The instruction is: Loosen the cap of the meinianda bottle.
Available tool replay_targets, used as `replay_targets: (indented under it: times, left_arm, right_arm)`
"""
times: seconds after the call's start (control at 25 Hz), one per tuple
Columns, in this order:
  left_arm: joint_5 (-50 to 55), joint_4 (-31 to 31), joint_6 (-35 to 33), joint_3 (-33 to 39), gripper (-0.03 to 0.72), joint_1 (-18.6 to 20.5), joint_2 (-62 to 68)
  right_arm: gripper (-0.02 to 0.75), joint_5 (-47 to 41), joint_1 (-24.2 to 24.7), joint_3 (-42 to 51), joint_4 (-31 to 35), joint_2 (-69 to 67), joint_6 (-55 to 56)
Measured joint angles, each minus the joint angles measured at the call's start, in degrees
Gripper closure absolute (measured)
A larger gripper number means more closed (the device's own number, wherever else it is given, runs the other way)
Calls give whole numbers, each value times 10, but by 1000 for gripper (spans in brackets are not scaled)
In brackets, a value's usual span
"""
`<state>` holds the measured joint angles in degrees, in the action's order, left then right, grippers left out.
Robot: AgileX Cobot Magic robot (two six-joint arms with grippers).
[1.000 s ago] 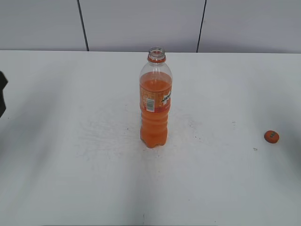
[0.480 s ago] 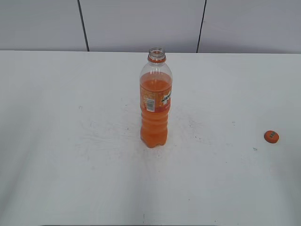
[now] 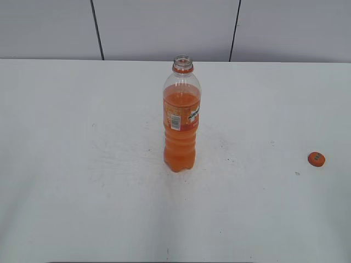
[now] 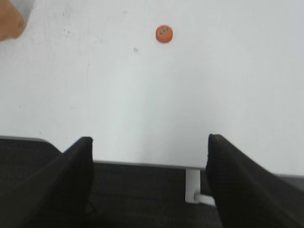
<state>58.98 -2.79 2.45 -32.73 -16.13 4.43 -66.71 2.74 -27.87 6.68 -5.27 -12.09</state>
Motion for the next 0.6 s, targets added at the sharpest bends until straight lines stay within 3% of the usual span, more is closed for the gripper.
replay_targets:
  times: [0.6]
  left_arm:
    - [3, 28, -37, 1, 129, 0, -48]
  right_arm:
    - [185, 74, 0, 25, 4, 58, -17]
